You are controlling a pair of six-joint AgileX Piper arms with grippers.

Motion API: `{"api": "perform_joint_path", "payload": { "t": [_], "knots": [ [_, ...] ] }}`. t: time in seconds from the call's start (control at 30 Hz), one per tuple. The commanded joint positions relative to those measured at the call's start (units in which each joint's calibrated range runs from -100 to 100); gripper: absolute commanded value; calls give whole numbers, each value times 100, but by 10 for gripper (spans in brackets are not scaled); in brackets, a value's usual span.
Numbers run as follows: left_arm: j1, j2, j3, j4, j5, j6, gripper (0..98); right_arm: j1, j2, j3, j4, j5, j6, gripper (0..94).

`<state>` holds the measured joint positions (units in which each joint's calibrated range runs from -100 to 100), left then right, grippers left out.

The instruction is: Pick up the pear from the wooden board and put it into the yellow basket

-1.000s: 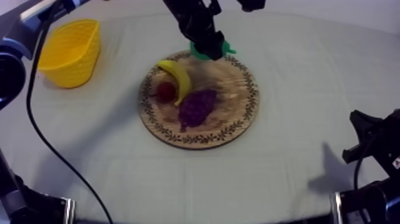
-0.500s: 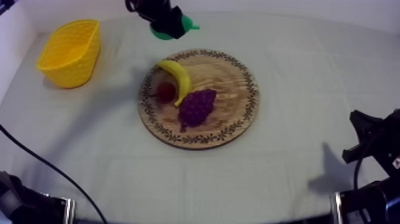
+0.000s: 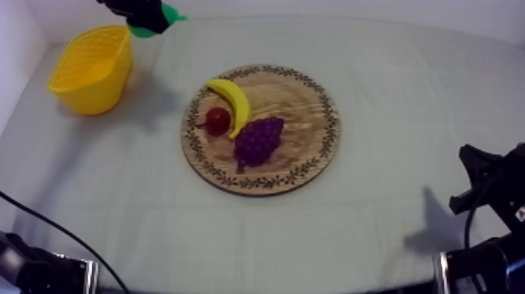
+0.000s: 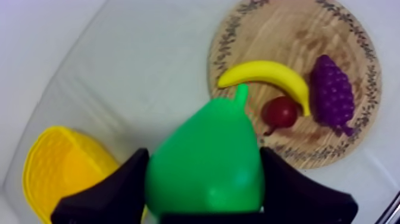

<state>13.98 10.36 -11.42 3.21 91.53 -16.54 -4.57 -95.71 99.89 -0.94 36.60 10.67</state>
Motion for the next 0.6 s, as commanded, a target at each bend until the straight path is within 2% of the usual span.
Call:
{"api": "perform_joint_path", "payload": {
  "t": [0.0, 0.27, 0.57],
  "knots": [
    [-188, -48, 31, -38, -2, -13, 505, -3, -4, 0, -1, 1, 0, 4],
    [-772, -228, 212, -246, 24, -76, 504, -3, -4, 0, -1, 1, 0, 4],
    [-1416, -196, 41, -347, 106, -152, 503, -3, -4, 0, -1, 1, 0, 4]
  ]
}}
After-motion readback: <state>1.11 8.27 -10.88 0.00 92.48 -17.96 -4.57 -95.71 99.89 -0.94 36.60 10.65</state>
